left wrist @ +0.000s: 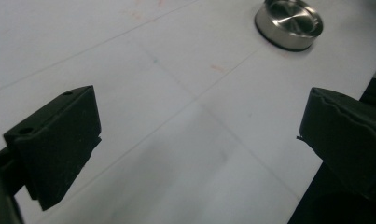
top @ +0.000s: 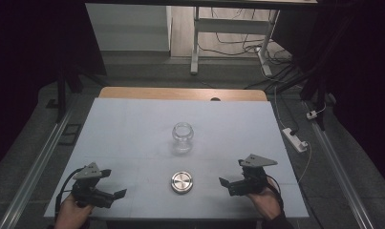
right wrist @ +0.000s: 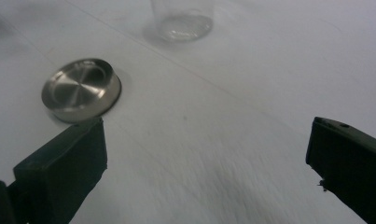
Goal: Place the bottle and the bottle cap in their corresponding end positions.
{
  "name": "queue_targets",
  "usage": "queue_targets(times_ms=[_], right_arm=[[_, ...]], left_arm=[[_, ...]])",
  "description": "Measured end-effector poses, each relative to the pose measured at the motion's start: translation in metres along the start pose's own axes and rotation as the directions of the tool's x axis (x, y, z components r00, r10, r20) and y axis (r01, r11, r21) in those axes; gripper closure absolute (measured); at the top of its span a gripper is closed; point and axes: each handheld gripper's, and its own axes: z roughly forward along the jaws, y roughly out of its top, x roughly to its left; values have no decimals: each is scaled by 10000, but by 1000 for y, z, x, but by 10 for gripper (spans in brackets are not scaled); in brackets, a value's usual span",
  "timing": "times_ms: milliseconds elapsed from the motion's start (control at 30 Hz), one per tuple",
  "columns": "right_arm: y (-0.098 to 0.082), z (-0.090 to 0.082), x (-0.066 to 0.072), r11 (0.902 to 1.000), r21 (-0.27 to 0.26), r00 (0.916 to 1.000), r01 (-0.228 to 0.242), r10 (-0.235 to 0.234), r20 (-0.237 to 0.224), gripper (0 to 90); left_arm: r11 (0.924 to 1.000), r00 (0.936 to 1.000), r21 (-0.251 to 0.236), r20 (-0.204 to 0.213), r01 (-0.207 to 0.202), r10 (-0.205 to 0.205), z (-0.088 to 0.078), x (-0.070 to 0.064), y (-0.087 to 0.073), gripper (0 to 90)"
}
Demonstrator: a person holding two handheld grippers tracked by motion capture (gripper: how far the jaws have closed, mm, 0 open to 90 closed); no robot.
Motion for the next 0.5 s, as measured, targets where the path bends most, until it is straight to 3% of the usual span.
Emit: queue_targets(times_ms=[200, 367, 433, 500], right_arm=[[-26, -27, -8, 9982, 168, 9966, -571, 560, 598, 0], [-44, -44, -13, 9936, 315, 9887, -1082, 1042, 1074, 0], [-46, -49, -15, 9907, -12, 9849, -1359, 1352, 1078, 0], [-47, -49, -16, 9898, 47, 9842, -1425, 1412, 1069, 0]], left_arm=[[9990, 9967, 120, -701, 430, -420, -12, 4, -18, 0], [9976, 9932, 86, -943, 691, -680, -17, 5, -21, 0], [9971, 9929, 141, -944, 745, -729, -16, 6, -21, 0], [9969, 9928, 127, -925, 770, -755, -16, 6, -21, 0]])
